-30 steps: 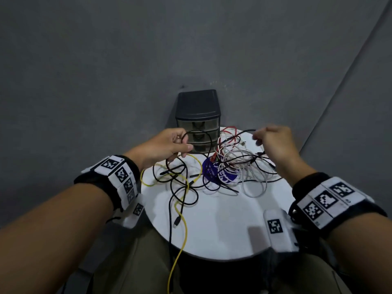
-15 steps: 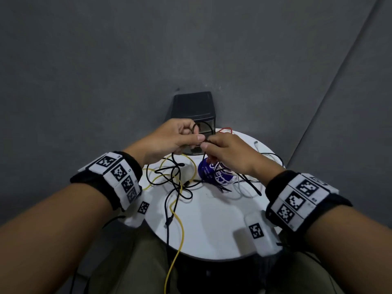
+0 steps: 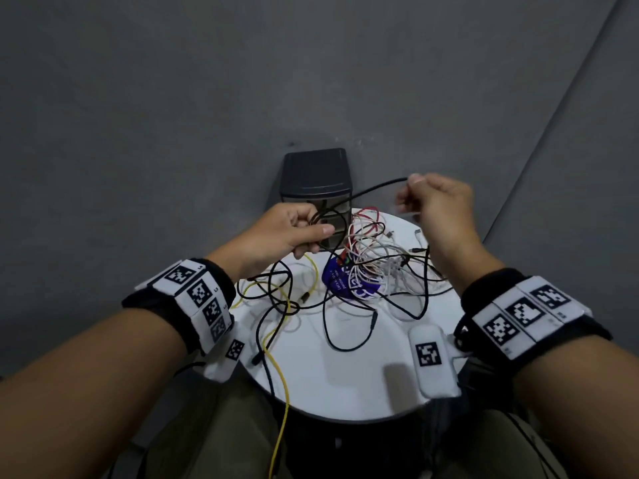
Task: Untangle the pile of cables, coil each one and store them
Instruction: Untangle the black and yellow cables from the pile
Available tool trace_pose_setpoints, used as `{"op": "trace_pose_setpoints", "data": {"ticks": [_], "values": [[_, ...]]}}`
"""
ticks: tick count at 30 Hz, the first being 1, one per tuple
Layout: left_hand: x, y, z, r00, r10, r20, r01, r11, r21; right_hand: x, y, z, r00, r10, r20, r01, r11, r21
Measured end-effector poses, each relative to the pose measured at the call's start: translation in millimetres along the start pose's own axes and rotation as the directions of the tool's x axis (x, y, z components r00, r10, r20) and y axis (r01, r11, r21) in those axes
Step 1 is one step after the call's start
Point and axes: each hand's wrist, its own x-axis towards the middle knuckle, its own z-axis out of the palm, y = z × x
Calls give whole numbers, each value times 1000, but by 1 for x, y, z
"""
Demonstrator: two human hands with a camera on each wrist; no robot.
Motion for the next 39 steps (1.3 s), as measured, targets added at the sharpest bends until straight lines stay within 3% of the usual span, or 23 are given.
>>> {"op": "trace_pose_setpoints", "data": {"ticks": [3, 6, 9, 12, 15, 17, 18, 20, 22, 24, 25, 29, 32, 34, 36, 39], "values": [[-1, -10, -2, 1000, -1, 17, 1, 1000, 20, 18, -7, -18, 958, 27, -287, 5, 994, 111], [-2, -14, -2, 1000, -2, -3, 2, 999, -45, 21, -11, -30, 929, 71, -364, 16, 973, 231], [2, -5, 0, 999, 34, -29, -35, 999, -37, -2, 4, -19, 991, 35, -132, -16, 990, 140], [7, 5, 4, 994, 76, -78, -74, 997, 22, -27, 19, -3, 982, 72, 175, -60, 996, -72], [10, 10, 7, 992, 73, -98, -68, 996, 52, -30, 17, 9, 980, 56, 191, -32, 992, -125], [11, 11, 8, 993, 62, -103, -52, 994, 99, -32, 4, 15, 995, -92, 47, 96, 992, -84], [11, 12, 7, 992, 57, -112, -43, 991, 124, -35, -4, 16, 976, -210, -57, 202, 971, -124], [11, 15, 6, 990, 50, -130, -30, 987, 155, -40, -20, 18, 880, -448, -155, 400, 877, -267], [12, 16, 5, 990, 47, -135, -28, 989, 143, -40, -30, 24, 838, -544, 44, 521, 773, -363], [14, 19, 6, 990, 33, -137, -20, 995, 93, -39, -26, 35, 846, -440, 300, 533, 686, -495], [15, 20, 6, 990, 23, -141, -14, 998, 65, -39, -20, 40, 852, -377, 363, 523, 644, -558], [12, 21, 7, 990, 15, -143, -16, 1000, -7, -36, -9, 48, 847, -292, 444, 531, 502, -683], [11, 15, 3, 988, 20, -155, -26, 999, -38, -30, -9, 44, 816, -129, 563, 558, 430, -710], [10, 11, 0, 991, 28, -132, -36, 998, -57, -24, -11, 39, 845, -139, 516, 503, 531, -682], [9, 8, -1, 994, 40, -105, -47, 997, -64, -8, -14, 32, 922, -232, 311, 384, 662, -644], [8, 2, -1, 997, 27, -71, -30, 999, -45, 16, -22, 16, 950, -311, 4, 266, 805, -530]]}}
